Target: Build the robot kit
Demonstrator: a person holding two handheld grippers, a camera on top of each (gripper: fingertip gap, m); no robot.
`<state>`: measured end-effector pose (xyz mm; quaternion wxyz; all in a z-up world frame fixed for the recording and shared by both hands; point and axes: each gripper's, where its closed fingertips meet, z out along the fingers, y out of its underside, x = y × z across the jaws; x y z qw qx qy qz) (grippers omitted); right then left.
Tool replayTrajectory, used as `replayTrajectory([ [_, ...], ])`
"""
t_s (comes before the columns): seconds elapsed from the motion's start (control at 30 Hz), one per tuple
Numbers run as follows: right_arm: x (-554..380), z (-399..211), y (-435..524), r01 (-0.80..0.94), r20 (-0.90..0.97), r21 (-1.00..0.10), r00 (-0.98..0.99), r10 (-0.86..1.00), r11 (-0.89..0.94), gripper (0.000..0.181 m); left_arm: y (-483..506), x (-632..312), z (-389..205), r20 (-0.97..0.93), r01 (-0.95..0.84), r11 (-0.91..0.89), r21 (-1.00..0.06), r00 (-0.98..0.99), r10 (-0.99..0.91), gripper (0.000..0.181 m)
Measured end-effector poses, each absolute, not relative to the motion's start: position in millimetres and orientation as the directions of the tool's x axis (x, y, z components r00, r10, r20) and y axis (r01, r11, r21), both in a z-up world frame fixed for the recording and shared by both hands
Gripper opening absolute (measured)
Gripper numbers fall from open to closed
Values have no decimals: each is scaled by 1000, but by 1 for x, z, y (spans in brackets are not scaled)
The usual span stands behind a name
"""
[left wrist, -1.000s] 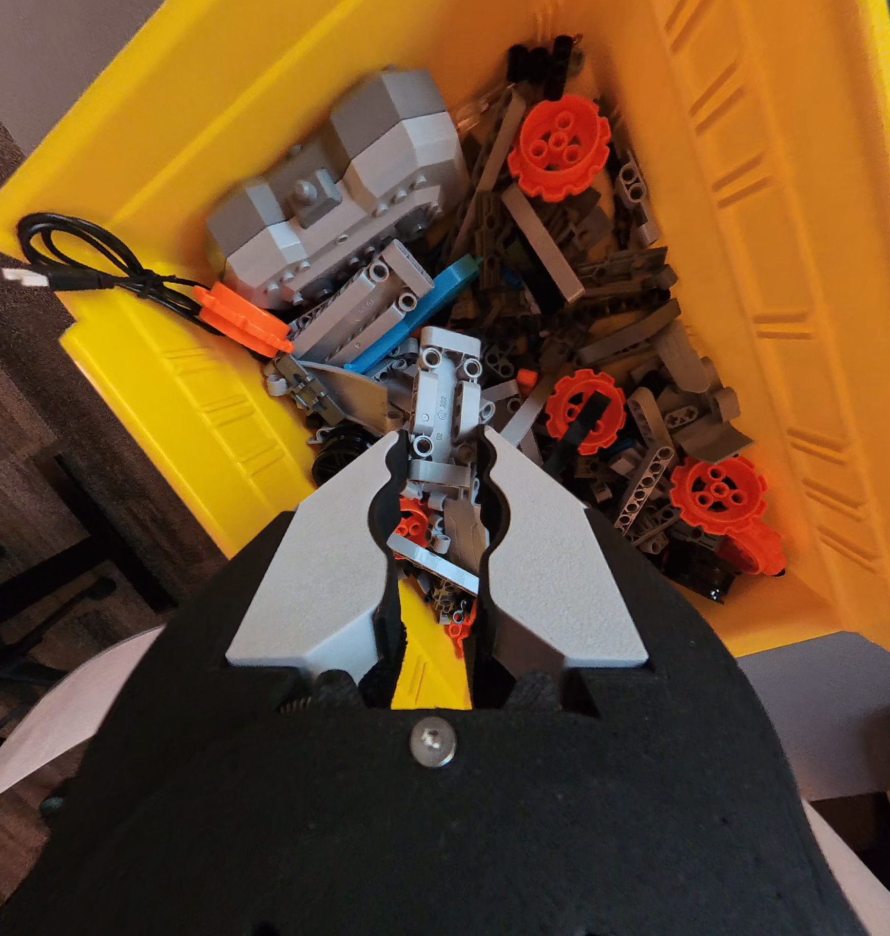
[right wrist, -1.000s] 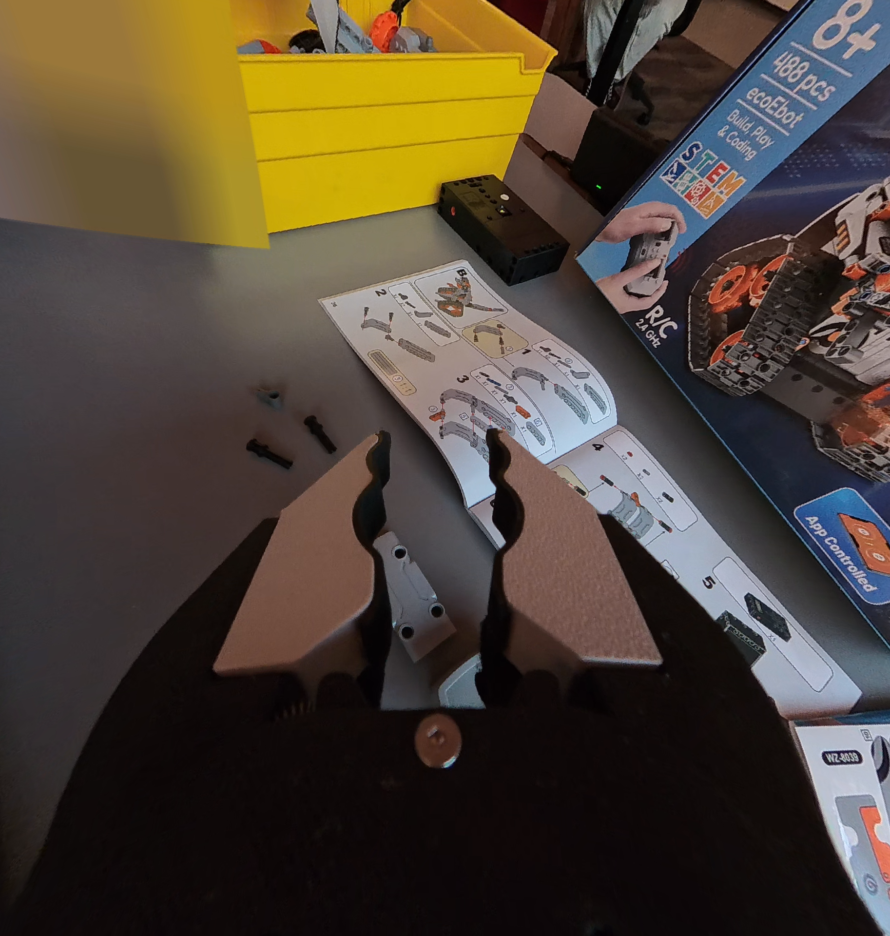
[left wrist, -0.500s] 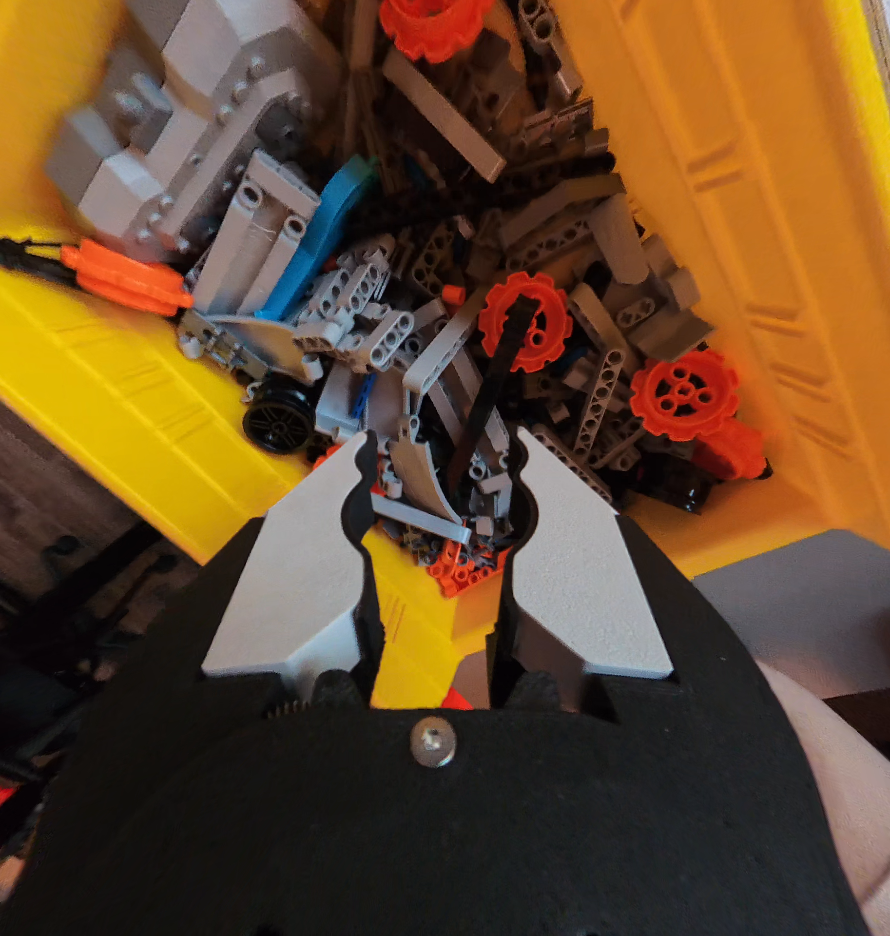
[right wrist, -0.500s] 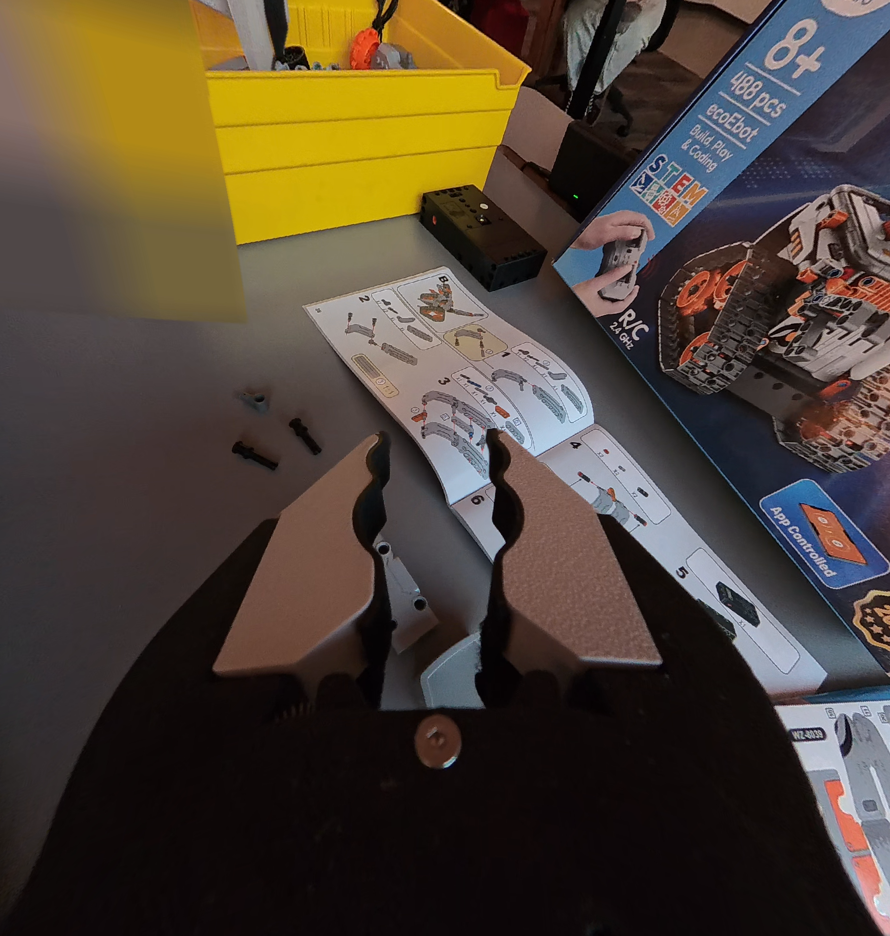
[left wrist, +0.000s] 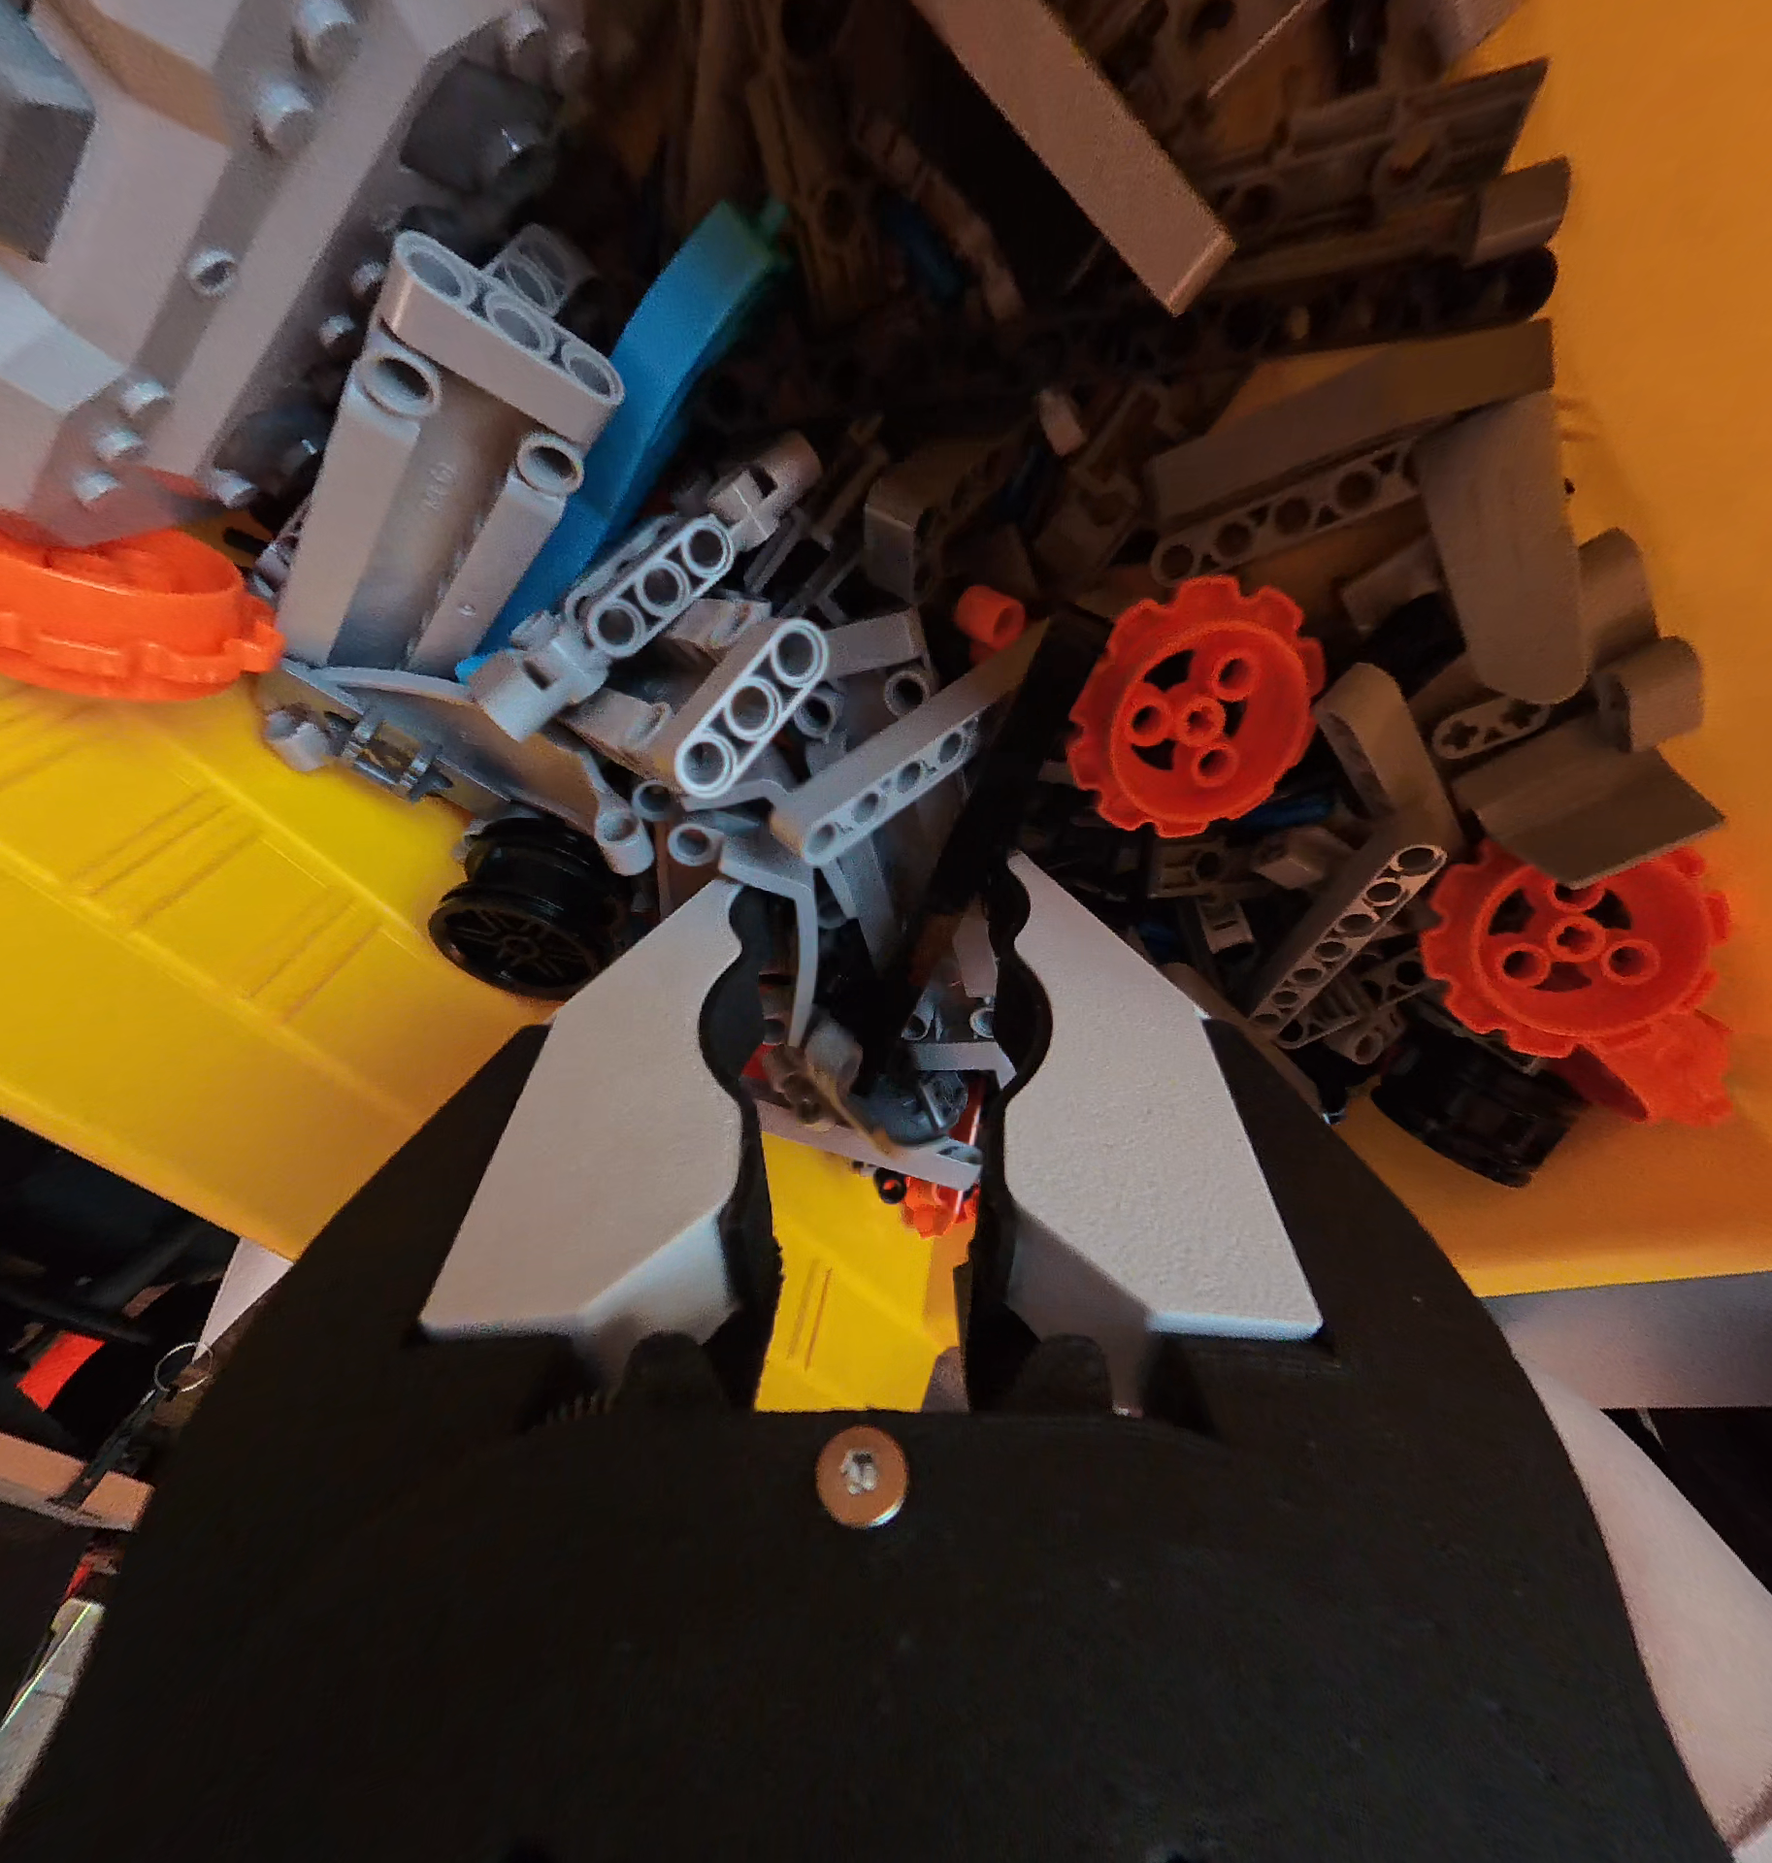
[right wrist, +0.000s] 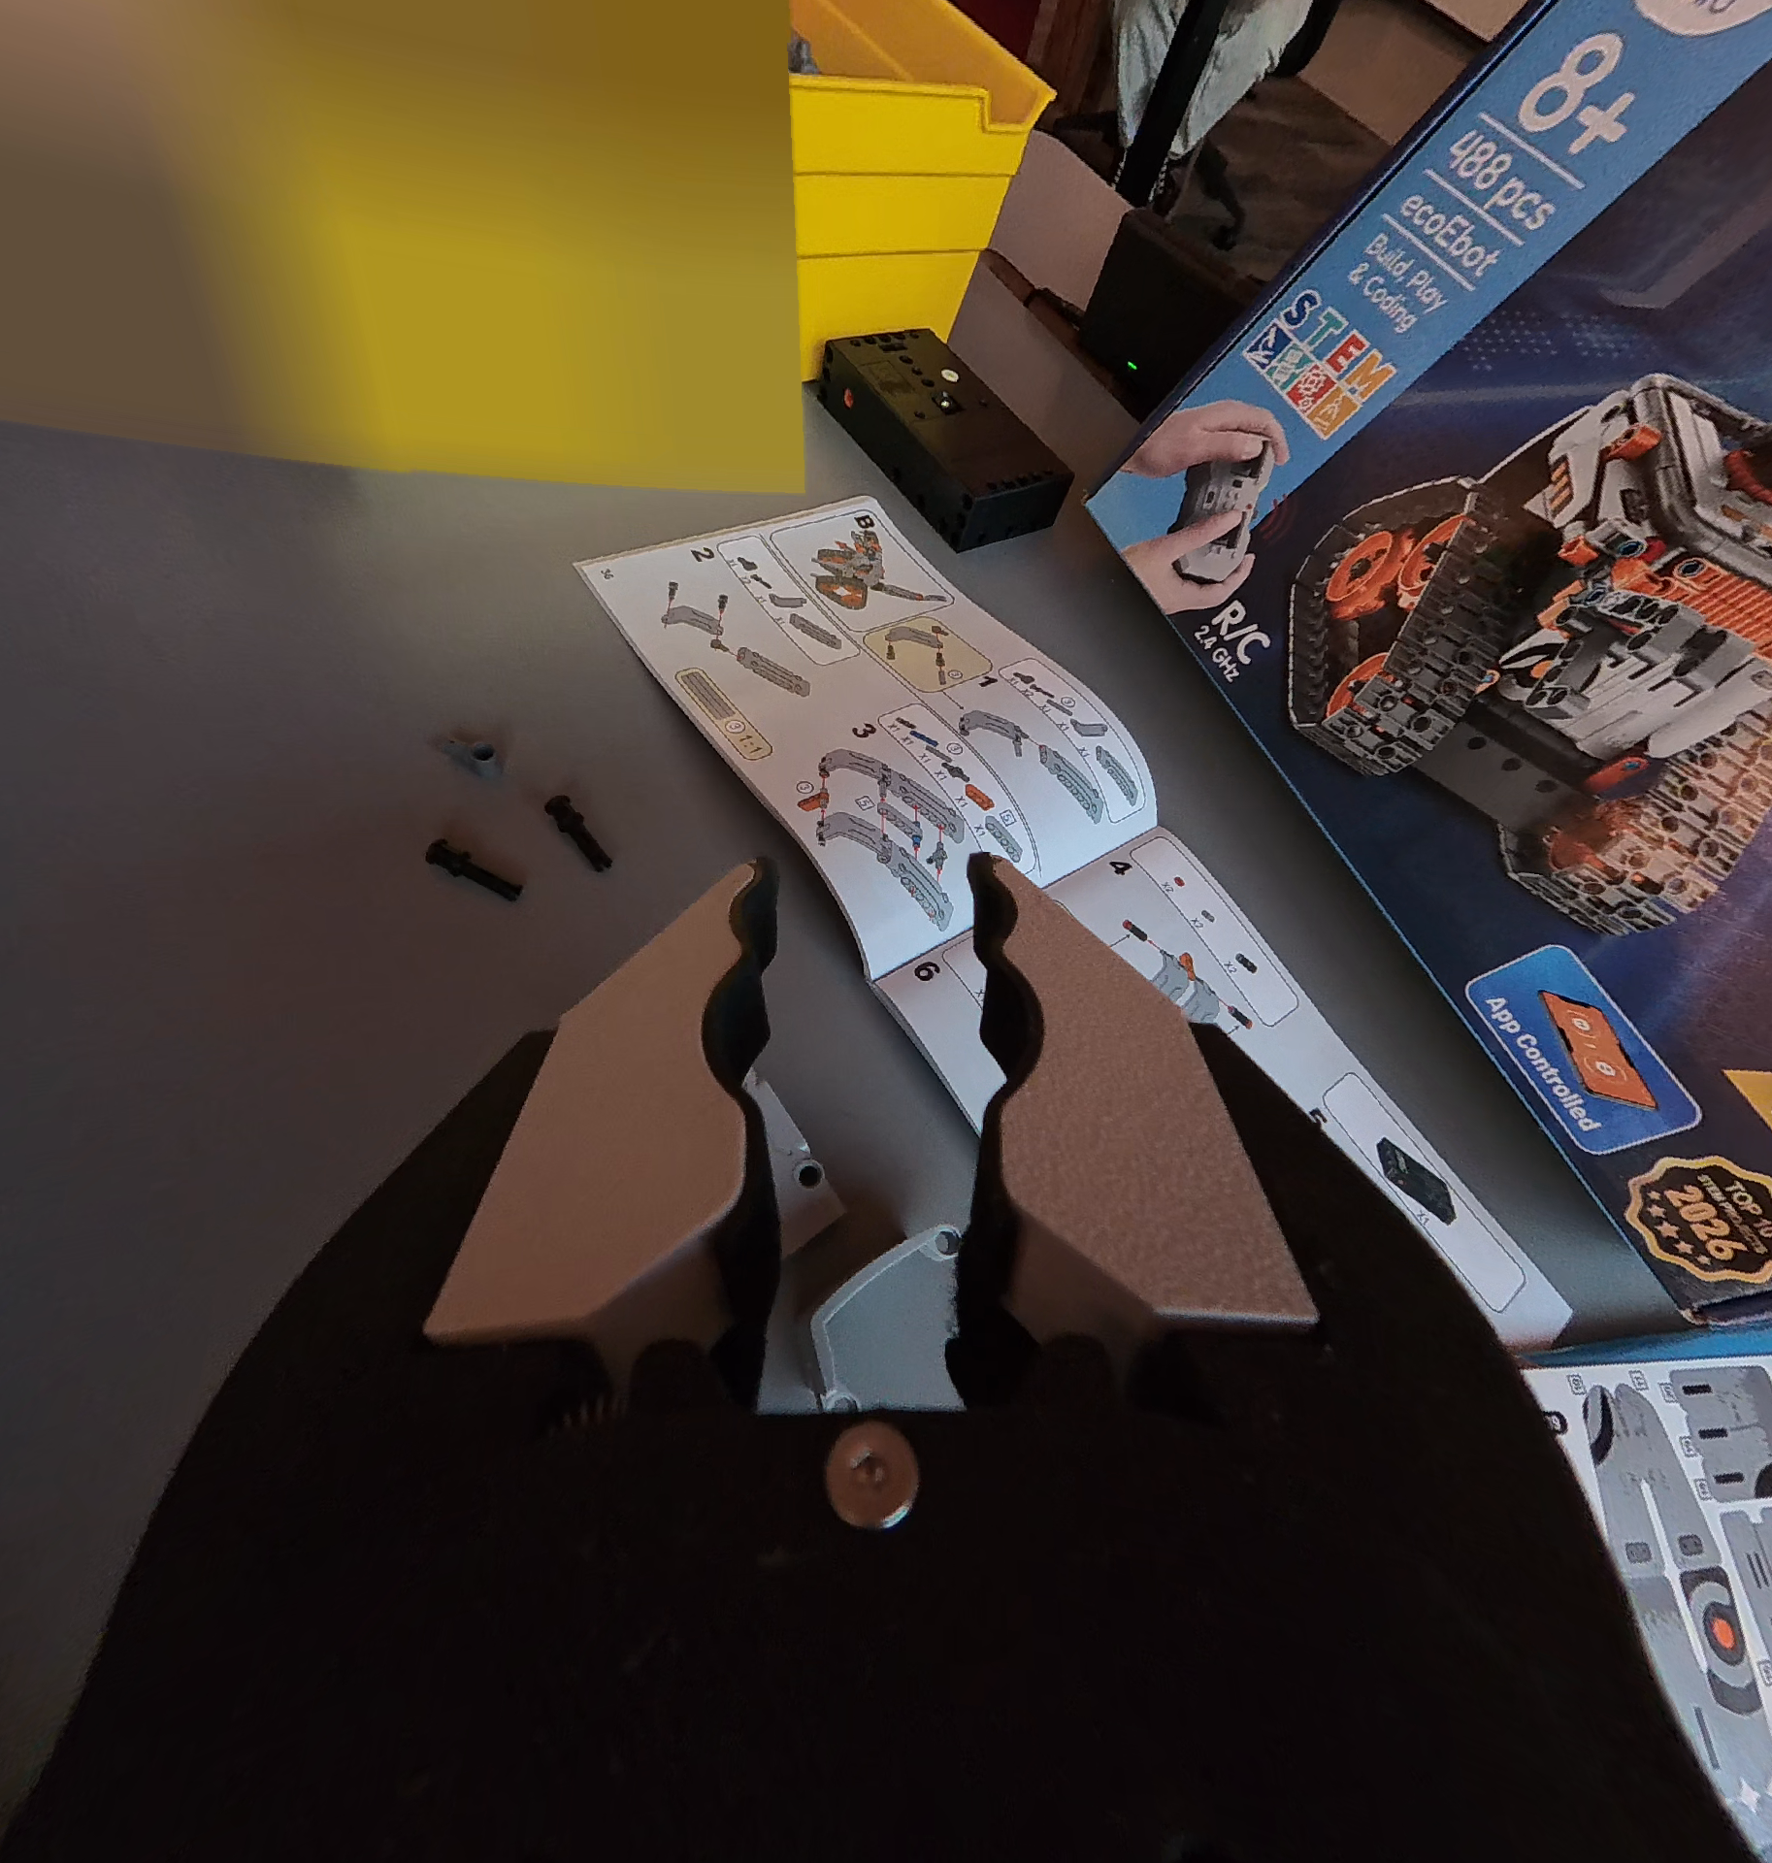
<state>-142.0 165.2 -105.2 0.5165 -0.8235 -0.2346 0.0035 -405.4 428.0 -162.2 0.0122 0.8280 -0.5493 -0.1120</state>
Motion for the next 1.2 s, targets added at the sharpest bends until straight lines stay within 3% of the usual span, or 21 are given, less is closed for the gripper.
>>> replayTrajectory([
  [0.17, -142, -107, 165, 394, 245, -845, 886, 393, -361, 38, 439, -398, -157, -147, -893, -445, 67, 432, -890, 36],
  [0.2, -142, -107, 165, 395, 246, -845, 886, 392, -361, 37, 442, -392, -154, -135, -893, -450, 18, 444, -886, 20],
  [0.33, -142, -107, 165, 396, 248, -845, 885, 393, -359, 37, 456, -375, -135, -126, -866, -479, -145, 496, -859, 17],
  [0.5, -142, -110, 165, 405, 252, -836, 882, 398, -369, 36, 457, -365, -143, -128, -893, -425, -148, 443, -887, 16],
  [0.63, -141, -111, 165, 413, 259, -832, 880, 399, -371, 36, 453, -357, -136, -125, -891, -418, -179, 442, -888, 46],
  [0.73, -142, -110, 164, 416, 262, -832, 878, 400, -368, 36, 451, -365, -121, -169, -890, -412, -195, 444, -880, 43],
  [0.83, -142, -110, 164, 418, 262, -831, 877, 402, -369, 36, 426, -372, -117, -97, -911, -377, -169, 396, -913, 26],
  [0.97, -142, -112, 164, 421, 263, -826, 876, 405, -374, 36, 411, -406, -132, -92, -905, -426, 8, 424, -901, 29],
  [1.2, -143, -116, 164, 426, 261, -819, 873, 412, -384, 36, 417, -425, -142, -73, -777, -624, 84, 619, -782, 48],
])
